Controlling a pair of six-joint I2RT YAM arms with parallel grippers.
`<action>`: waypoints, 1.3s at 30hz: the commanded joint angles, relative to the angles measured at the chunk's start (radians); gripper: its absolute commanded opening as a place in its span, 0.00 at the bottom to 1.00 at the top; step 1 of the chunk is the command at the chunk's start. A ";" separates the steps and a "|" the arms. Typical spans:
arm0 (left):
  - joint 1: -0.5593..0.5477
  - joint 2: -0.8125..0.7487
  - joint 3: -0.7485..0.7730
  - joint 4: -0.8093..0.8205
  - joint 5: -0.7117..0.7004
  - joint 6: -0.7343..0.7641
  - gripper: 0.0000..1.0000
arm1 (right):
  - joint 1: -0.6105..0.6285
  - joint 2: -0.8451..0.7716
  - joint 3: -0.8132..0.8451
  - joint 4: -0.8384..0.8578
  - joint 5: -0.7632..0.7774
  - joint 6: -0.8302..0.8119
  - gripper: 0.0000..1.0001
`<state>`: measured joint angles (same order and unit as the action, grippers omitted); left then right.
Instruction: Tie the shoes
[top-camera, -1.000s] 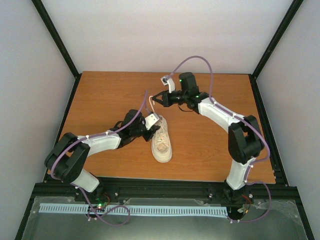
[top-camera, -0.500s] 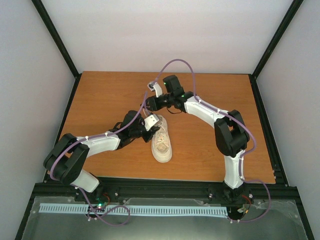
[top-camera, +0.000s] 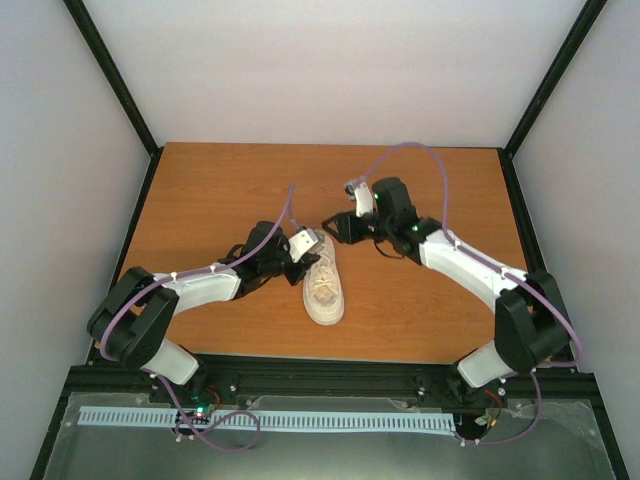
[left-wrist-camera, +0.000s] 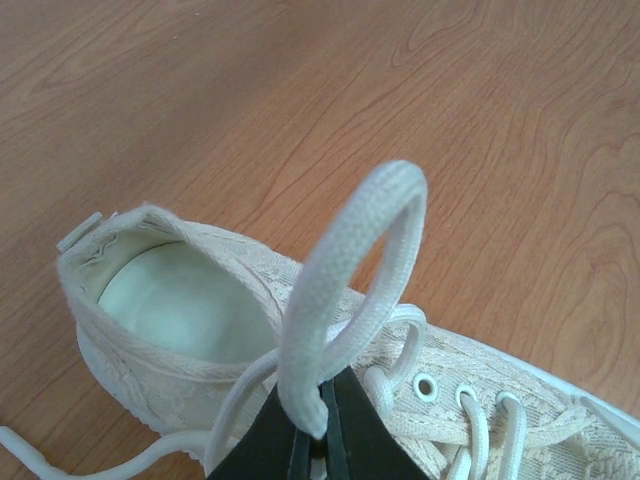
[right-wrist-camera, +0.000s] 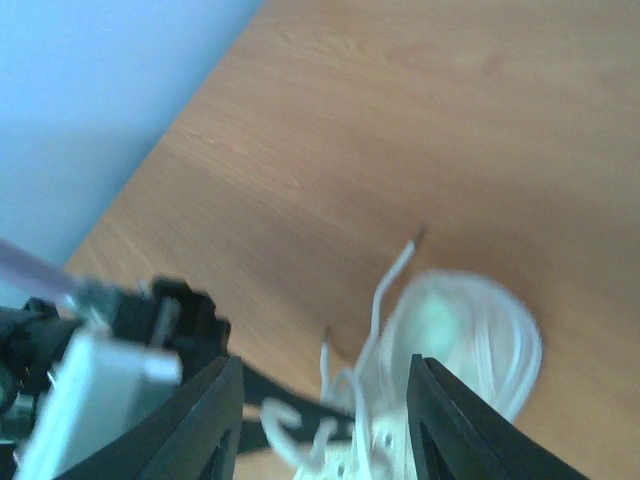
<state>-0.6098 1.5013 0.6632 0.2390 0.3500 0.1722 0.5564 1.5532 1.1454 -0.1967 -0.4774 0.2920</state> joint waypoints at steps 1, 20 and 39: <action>-0.004 0.005 0.034 0.024 0.035 -0.022 0.01 | 0.032 -0.115 -0.244 0.252 0.100 0.207 0.50; -0.004 0.013 0.042 0.013 0.027 -0.018 0.01 | 0.183 -0.101 -0.401 0.565 0.282 0.343 0.60; 0.045 -0.004 0.232 -0.461 0.283 0.381 0.52 | 0.191 -0.114 -0.388 0.477 0.328 0.299 0.03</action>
<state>-0.5999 1.5051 0.7216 0.1337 0.4179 0.2340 0.7414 1.4734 0.7544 0.2844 -0.1860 0.6250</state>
